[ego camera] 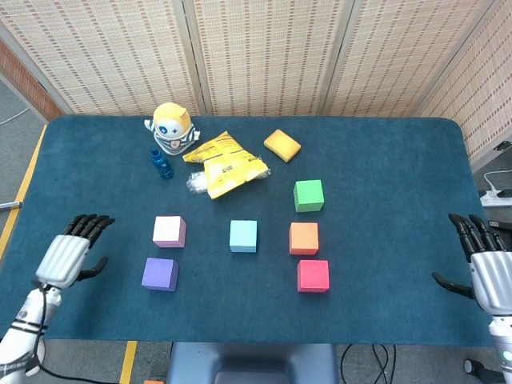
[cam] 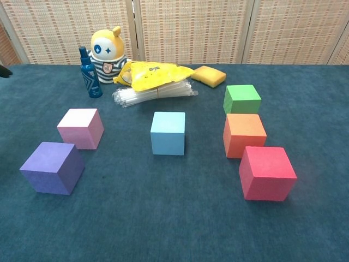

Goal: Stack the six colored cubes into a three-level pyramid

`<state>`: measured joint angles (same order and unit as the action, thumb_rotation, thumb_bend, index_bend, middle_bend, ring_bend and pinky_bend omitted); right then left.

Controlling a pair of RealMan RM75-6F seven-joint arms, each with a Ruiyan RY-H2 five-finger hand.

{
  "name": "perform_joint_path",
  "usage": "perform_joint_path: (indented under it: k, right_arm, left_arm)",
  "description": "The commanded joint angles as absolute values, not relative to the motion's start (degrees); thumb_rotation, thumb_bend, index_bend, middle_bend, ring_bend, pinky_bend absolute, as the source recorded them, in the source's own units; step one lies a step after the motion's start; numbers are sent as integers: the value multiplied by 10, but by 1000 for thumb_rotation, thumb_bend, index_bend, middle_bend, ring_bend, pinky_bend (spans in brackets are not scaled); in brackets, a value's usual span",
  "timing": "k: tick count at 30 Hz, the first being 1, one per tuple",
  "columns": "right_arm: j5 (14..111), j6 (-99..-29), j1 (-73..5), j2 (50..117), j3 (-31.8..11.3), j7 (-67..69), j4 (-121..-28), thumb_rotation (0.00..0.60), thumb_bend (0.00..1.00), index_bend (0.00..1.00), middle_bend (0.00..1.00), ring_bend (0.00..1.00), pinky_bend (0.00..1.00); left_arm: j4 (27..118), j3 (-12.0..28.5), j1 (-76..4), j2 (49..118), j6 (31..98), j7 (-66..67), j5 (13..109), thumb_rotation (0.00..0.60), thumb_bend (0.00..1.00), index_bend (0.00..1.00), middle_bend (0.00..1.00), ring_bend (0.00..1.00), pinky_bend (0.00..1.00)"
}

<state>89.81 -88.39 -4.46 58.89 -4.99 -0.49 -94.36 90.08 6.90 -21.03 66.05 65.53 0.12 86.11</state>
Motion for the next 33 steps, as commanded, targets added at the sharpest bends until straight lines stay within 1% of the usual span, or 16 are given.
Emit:
perform_joint_path:
  k: [1, 6, 12, 16, 24, 28, 31, 33]
  right_arm:
    - [896, -879, -48, 587, -51, -4, -946, 600, 162, 35, 222, 176, 292]
    - [894, -874, -51, 593, -51, 2, -936, 600, 162, 35, 222, 175, 292]
    - [887, -868, -52, 602, -50, 14, -920, 600, 162, 37, 222, 175, 292]
    - [887, -869, -52, 605, -49, 21, -913, 600, 163, 38, 222, 175, 292]
    - [884, -861, -56, 609, -48, 25, -907, 600, 163, 43, 222, 175, 293]
    - [883, -858, -57, 611, -47, 26, -906, 600, 163, 46, 222, 175, 292]
    - [881, -857, -58, 612, -48, 26, -905, 600, 163, 47, 222, 175, 292]
    - [881, -855, -59, 613, -47, 27, -905, 600, 162, 50, 222, 176, 292]
  left_arm:
    - [866, 96, -302, 689, 537, -33, 826, 600, 366, 127, 121, 76, 120]
    - [833, 103, -354, 722, 463, -7, 785, 600, 371, 79, 80, 36, 120]
    - [808, 101, -390, 754, 416, 15, 743, 600, 372, 22, 38, 0, 114]
    - [787, 95, -403, 770, 402, 36, 722, 600, 372, 13, 32, 0, 114]
    - [785, 81, -408, 771, 398, 41, 703, 600, 372, 14, 44, 28, 130]
    - [779, 79, -407, 776, 404, 34, 699, 600, 372, 54, 74, 69, 160]
    - [773, 81, -407, 786, 410, 15, 701, 600, 371, 147, 183, 178, 234]
    - [766, 84, -410, 794, 409, -3, 703, 600, 370, 244, 284, 272, 316]
